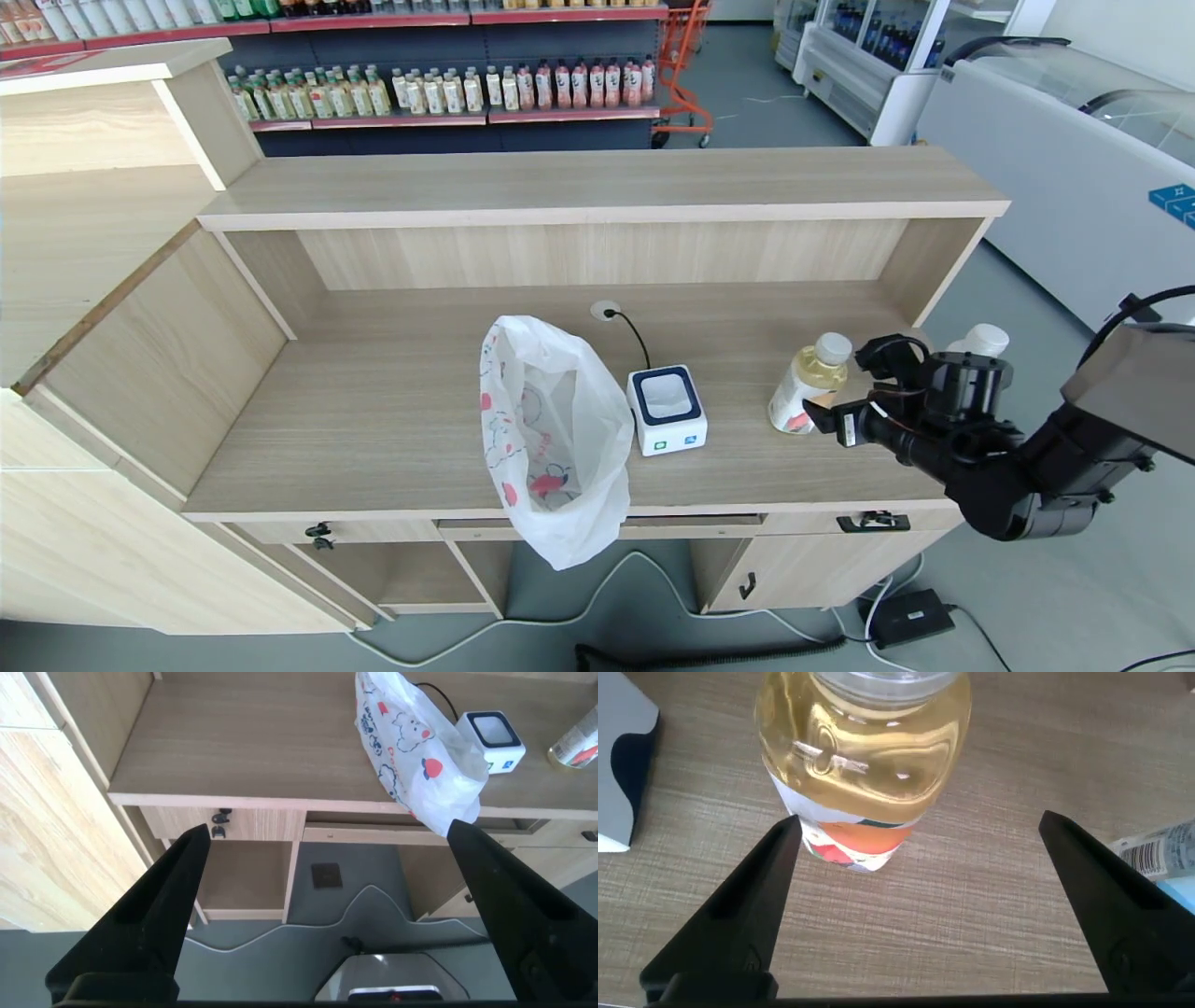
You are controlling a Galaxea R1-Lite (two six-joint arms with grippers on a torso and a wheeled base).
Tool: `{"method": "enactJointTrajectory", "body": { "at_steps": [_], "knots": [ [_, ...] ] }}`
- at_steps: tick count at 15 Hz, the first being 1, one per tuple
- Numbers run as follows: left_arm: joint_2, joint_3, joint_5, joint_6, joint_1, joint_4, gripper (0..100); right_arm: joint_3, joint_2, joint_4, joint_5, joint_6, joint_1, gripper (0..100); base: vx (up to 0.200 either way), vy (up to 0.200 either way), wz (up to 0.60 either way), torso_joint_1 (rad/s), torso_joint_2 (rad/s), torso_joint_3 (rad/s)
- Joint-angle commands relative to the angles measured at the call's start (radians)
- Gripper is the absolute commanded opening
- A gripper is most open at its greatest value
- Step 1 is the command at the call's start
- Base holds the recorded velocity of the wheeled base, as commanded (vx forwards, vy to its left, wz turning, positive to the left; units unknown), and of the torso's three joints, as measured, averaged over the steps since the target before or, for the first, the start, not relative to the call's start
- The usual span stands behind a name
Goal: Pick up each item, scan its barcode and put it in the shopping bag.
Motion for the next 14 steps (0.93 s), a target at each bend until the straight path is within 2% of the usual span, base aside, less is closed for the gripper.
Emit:
{"method": "enactJointTrajectory", "body": {
  "at_steps": [1, 8, 14],
  "knots": [
    [0.000, 0.000, 0.000, 0.000, 0.000, 0.000, 100, -0.022, 0.033, -0.010, 0.004, 0.005, 0.001, 100, 0.000, 0.000, 0.00, 0.000, 0.00, 0.000],
    [0.000, 0.000, 0.000, 0.000, 0.000, 0.000, 100, -0.072, 0.100, -0.084, 0.027, 0.128, 0.041, 100, 0.000, 0.000, 0.00, 0.000, 0.00, 0.000],
    [0.000, 0.000, 0.000, 0.000, 0.000, 0.000, 100, -0.103, 0.151, -0.171, 0.021, 0.156, 0.034, 100, 0.000, 0.000, 0.00, 0.000, 0.00, 0.000]
  ]
}}
